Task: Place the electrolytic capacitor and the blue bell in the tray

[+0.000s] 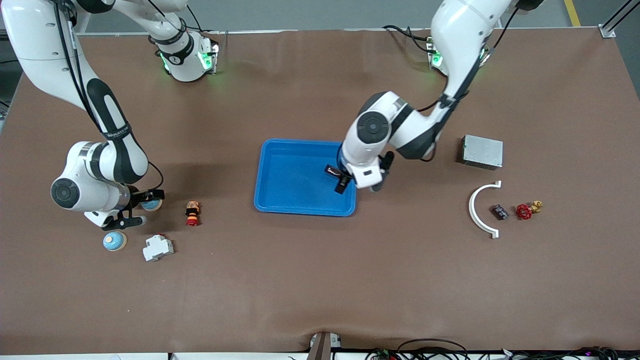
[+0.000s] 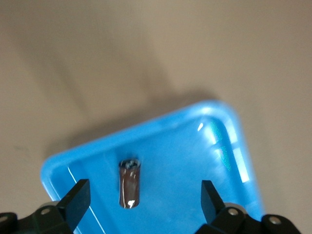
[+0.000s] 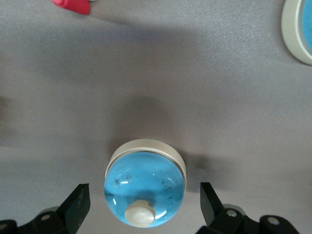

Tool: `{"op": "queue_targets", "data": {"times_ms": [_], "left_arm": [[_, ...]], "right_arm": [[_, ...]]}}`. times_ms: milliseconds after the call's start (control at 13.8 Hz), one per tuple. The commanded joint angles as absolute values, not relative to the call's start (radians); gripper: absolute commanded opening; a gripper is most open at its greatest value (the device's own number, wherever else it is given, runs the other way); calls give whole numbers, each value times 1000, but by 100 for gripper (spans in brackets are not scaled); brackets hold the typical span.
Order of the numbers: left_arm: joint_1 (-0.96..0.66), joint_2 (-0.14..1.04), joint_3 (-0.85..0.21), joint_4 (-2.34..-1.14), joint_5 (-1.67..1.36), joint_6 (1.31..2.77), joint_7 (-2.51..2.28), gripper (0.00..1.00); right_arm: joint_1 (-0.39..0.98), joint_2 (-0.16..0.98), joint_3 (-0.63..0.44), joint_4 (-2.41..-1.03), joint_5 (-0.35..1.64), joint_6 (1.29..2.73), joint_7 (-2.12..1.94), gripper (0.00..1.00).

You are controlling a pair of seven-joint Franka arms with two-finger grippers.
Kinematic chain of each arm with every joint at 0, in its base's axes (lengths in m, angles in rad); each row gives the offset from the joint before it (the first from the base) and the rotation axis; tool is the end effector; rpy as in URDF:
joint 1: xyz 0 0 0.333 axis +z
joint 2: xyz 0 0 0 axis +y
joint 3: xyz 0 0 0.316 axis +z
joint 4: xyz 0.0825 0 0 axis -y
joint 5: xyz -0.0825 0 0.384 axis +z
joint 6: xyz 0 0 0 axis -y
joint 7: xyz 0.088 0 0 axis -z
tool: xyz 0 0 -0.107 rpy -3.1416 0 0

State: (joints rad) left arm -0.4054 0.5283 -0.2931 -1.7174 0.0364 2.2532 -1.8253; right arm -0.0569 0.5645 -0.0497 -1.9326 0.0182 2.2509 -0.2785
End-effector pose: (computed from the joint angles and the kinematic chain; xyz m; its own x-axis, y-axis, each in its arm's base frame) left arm 0.5276 -0.4155 0.2953 0.4106 0.9038 -0.1205 0.9104 -0.4138 -0.0014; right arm 0.5915 -0.0624 0.1736 0.9574 0.1639 -0.2378 0.1560 -0.9864 -0.0517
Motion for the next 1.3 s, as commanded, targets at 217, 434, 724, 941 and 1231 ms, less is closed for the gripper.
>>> {"op": "queue_targets", "data": {"times_ms": [217,434,724,941,1231], "left_arm": [[-154,431,-298,-1750,168,2089,-1597,100],[-42,430,-296,-1798,221,2083,-1439,100],[121,430,-307,-1864,328,2118,-1263,87],[217,430,-307,-1891,339,2144,-1100,85],[343,443,-307,-1951,354,2255,-942,85]], "right_arm": [[-55,566,-44,-1936,9,2258,-285,31],[-54,565,-43,-1931,8,2246,-284,17],[-37,506,-37,-1875,26,2053,-256,17],[58,421,-37,-1864,29,1944,-47,14],[172,377,-35,-1859,167,1884,145,11]]}}
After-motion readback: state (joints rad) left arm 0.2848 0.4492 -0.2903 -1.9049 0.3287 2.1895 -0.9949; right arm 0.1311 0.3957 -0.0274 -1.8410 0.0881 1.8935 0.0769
